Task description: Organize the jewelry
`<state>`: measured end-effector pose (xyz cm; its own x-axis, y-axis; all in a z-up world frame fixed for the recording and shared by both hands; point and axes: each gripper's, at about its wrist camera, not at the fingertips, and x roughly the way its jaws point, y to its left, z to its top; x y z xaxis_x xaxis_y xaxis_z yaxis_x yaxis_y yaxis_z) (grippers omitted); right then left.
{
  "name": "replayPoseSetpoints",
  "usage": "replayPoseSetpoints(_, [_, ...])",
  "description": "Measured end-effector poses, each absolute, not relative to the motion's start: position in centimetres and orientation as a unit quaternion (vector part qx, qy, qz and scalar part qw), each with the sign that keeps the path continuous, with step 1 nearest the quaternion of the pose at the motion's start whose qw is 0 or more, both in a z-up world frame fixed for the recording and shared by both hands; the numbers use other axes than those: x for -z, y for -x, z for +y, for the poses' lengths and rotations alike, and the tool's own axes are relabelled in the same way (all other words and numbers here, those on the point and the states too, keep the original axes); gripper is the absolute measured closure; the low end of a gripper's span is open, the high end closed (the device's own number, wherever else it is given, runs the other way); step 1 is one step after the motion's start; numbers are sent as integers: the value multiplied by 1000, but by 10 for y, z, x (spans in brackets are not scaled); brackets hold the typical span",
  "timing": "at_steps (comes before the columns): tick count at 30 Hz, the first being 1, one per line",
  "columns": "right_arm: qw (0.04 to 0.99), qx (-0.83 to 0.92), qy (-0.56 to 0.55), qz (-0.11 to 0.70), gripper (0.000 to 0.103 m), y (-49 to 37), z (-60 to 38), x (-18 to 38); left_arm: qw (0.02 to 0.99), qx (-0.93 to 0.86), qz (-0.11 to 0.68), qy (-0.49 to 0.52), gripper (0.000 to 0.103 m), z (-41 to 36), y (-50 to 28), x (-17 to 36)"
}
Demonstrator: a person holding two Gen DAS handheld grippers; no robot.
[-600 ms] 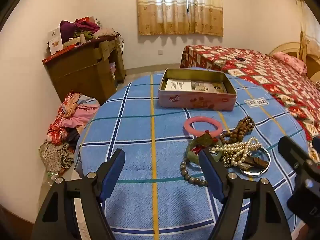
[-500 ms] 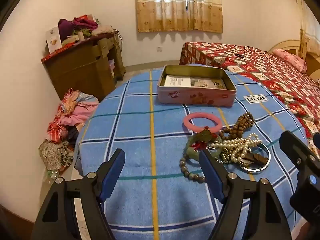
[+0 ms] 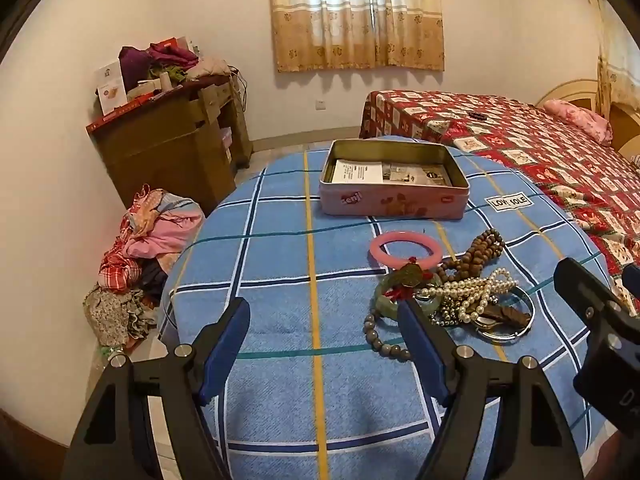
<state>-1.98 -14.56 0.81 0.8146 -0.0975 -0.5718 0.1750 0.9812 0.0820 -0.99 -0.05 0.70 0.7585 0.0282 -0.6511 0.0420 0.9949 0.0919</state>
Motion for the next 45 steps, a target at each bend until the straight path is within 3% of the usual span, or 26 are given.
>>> replayPoseSetpoints(45, [948,72,-75,302,0,19,-149,-7,935,18,353,-43,26,-1,14,-2])
